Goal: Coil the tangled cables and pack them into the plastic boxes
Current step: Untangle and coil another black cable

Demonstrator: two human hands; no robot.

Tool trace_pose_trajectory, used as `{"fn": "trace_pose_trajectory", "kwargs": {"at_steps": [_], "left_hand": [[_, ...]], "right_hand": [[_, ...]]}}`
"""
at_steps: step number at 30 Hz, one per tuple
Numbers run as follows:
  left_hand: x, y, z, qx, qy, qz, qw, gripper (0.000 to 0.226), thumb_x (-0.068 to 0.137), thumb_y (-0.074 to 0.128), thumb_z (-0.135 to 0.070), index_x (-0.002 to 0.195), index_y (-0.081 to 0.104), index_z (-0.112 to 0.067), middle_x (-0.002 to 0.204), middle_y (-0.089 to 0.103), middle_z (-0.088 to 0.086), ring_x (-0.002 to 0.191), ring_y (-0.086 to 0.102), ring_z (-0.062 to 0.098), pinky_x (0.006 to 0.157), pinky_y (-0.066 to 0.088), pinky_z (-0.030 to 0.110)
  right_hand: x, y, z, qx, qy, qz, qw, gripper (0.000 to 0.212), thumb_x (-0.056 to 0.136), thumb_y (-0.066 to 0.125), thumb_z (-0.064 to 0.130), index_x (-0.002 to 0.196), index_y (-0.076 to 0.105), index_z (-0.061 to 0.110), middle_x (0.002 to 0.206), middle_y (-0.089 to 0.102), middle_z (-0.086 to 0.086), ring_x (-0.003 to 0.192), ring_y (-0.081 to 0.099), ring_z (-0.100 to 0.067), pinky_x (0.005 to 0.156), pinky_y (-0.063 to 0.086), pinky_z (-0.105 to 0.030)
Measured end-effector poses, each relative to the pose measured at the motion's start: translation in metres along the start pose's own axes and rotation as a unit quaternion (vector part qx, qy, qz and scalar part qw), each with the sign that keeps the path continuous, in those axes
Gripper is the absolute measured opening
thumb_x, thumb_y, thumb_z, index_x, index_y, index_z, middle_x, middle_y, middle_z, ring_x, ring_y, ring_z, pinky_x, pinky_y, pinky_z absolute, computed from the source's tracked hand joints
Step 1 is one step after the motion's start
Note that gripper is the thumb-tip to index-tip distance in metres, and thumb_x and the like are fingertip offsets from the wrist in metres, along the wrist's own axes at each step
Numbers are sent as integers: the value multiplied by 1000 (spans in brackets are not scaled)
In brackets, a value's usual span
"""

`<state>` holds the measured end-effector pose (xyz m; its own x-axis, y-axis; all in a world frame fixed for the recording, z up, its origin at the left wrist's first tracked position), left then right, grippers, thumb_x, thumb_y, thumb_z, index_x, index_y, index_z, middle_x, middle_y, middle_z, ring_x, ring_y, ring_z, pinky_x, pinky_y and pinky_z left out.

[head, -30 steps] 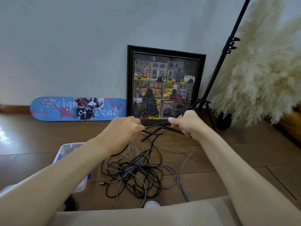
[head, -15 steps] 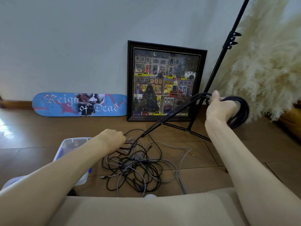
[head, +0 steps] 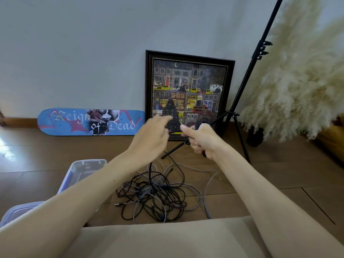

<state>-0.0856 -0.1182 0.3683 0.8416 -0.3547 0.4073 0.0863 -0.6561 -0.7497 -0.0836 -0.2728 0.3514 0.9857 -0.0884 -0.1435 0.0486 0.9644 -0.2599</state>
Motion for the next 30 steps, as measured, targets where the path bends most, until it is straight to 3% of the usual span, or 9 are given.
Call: {"fn": "trace_pose_trajectory", "kwargs": {"at_steps": [5,8,11,14,17,20,24,27,30], "left_hand": [[-3,13,2,-102,-31,62,992,32,98,47,-18,129,54,-19,86,64,-1,72,57,9,67,42,18],[-3,8,-4,-88,9,44,995,28,98,48,-18,121,62,-18,73,57,-8,65,51,5,60,35,17],[-8,18,1,-55,-13,146,988,30,98,47,-19,126,57,-19,82,61,-10,61,51,-2,69,44,20],[-18,30,21,-56,-93,277,955,28,99,45,-21,125,51,-12,68,68,5,53,59,11,71,53,33],[-25,37,29,-77,-137,332,930,31,93,56,-25,120,44,-15,78,71,9,61,67,21,72,56,44],[-16,36,29,-157,-145,241,947,61,81,72,-33,129,38,-17,103,70,13,96,67,27,91,51,45],[-6,12,25,-371,-208,-9,905,71,87,65,-21,144,23,-15,94,69,9,80,67,10,82,48,24],[-4,-1,30,-318,-185,-118,922,52,95,54,-26,143,33,-23,91,62,1,80,64,8,79,44,26],[-4,-2,29,-222,-123,-106,961,28,99,44,-18,122,61,-18,81,58,-11,75,57,-3,71,39,11]], "right_hand": [[-2,21,1,27,-2,59,998,36,99,52,28,68,48,10,42,33,-1,32,21,-11,37,18,-21],[4,3,2,16,-11,-102,995,34,101,48,26,76,59,6,43,52,-2,33,47,-11,38,40,-21],[10,-19,5,96,-54,-194,975,33,102,47,24,77,60,6,51,62,-6,44,61,-16,44,51,-22],[13,-22,4,363,-37,-77,928,32,103,43,24,79,55,7,38,41,6,29,34,-5,32,30,-16],[4,-6,11,453,10,115,884,35,102,39,28,77,53,8,33,31,7,22,25,-4,27,18,-15],[-4,8,14,400,53,224,887,38,93,45,34,70,58,7,30,30,6,18,26,-4,24,16,-14],[-10,14,12,331,91,246,906,34,88,48,37,71,54,8,29,29,6,18,25,-3,24,14,-14],[-16,19,8,291,124,283,905,37,87,49,39,68,57,7,29,29,8,18,24,-3,24,14,-14],[-22,25,10,299,146,347,877,38,88,56,38,69,59,5,29,32,7,18,27,-4,25,17,-15]]}}
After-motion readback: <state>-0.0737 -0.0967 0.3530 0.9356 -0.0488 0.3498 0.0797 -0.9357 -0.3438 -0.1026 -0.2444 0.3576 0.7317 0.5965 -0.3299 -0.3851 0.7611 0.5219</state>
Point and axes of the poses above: each hand's wrist, its own x-axis towards the middle knuckle, its own y-axis out of the palm, z = x × y, the point moved 4 cm from there along x, towards the middle knuckle
